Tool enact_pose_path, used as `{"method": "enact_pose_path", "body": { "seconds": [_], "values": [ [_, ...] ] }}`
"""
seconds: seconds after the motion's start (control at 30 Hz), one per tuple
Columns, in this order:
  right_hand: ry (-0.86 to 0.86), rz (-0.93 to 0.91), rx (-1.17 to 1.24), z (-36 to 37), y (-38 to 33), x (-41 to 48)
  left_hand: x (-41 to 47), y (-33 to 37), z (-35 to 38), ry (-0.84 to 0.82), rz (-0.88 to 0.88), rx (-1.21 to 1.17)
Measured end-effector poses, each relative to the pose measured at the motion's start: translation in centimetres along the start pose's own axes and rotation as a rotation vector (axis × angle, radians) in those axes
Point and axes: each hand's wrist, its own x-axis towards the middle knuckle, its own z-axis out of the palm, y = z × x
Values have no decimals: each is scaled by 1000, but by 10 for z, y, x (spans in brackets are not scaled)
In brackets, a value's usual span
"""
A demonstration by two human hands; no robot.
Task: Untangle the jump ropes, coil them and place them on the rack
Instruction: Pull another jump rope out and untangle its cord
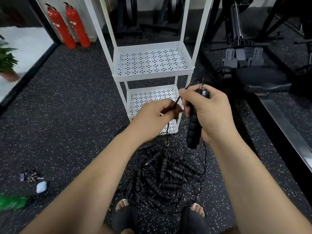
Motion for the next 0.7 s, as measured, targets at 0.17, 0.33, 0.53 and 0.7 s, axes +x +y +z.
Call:
{"method": "enact_pose_path", "body": {
  "seconds": [0.17,0.33,0.53,0.7],
  "values": [
    [44,-49,76,-7,-15,2,2,-39,16,-88,-127,111],
    [35,-102,106,-11,-24,1,1,-59,28,-137,-228,173],
    [17,-90,133,-16,-27,1,-1,-59,31,-178,-248,178],
    [-54,9,135,-12,-12,5,3,-41,24,-130,-164,141]
  ]
}}
